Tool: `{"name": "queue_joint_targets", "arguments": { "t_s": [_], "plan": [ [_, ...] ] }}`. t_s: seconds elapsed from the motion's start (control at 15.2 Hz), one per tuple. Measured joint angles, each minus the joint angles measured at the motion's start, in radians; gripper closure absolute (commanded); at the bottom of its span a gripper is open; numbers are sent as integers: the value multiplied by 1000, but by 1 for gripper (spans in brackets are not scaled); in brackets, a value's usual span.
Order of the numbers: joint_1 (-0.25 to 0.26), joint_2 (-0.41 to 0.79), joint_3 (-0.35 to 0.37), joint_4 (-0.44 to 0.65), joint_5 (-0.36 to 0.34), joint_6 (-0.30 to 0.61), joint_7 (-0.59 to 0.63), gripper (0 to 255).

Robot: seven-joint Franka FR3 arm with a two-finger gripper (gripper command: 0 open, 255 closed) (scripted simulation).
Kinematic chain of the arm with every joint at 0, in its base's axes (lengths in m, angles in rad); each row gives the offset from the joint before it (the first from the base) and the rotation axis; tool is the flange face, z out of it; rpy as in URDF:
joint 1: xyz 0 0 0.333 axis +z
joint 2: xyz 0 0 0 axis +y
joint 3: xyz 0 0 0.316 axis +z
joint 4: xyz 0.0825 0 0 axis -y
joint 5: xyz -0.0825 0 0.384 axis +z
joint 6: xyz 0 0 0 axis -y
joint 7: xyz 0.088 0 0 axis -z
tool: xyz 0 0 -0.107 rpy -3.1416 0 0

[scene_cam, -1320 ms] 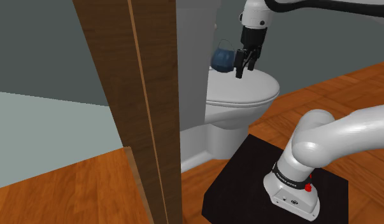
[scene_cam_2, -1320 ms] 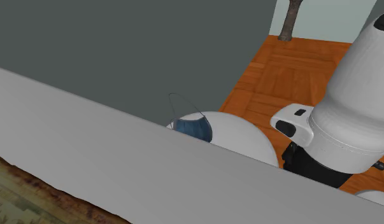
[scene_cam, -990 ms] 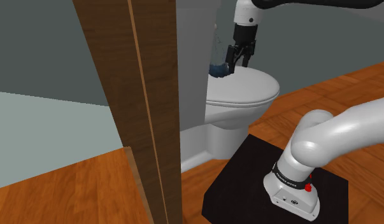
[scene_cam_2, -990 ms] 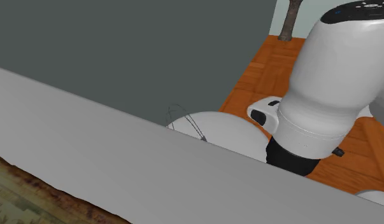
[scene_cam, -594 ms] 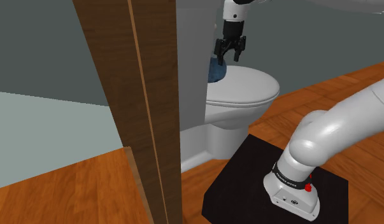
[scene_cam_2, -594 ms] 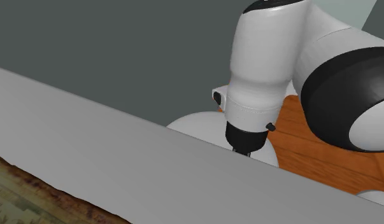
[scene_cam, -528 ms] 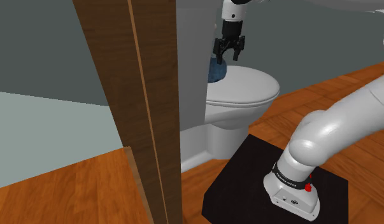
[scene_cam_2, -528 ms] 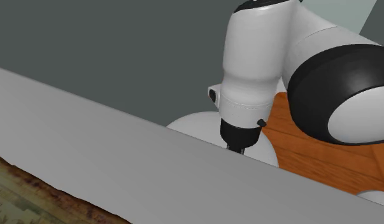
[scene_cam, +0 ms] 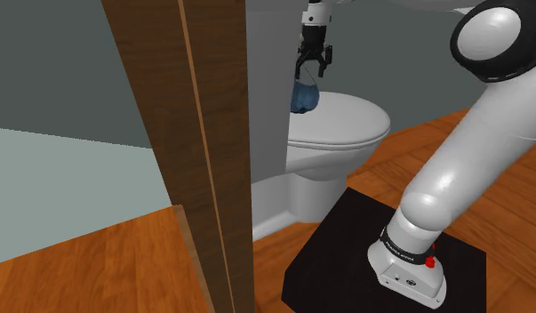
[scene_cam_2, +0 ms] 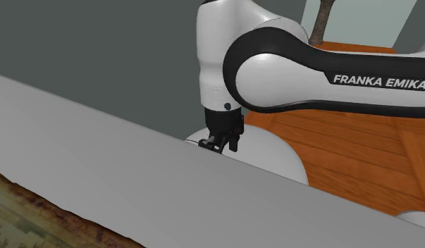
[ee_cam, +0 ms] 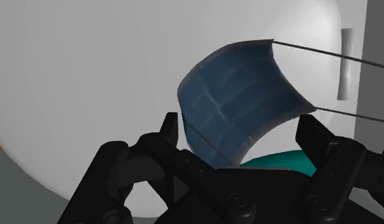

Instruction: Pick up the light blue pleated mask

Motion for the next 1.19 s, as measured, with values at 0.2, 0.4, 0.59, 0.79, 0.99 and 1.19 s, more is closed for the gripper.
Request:
{"name": "queue_joint_targets", "arguments": {
  "t_s": [0.2,0.4,0.59,0.79,0.99,1.19],
  "plan": [
    [-27,112,-31,131,27,-30,27,0],
    [-62,231,-64,267,61,-62,46,0],
    [-106,361,-94,424,104,-104,70,0],
    [-151,473,-113,577,144,-158,87,0],
    [-151,468,-115,533,144,-120,90,0],
    [-144,455,-114,473,140,-73,91,0]
  ]
}}
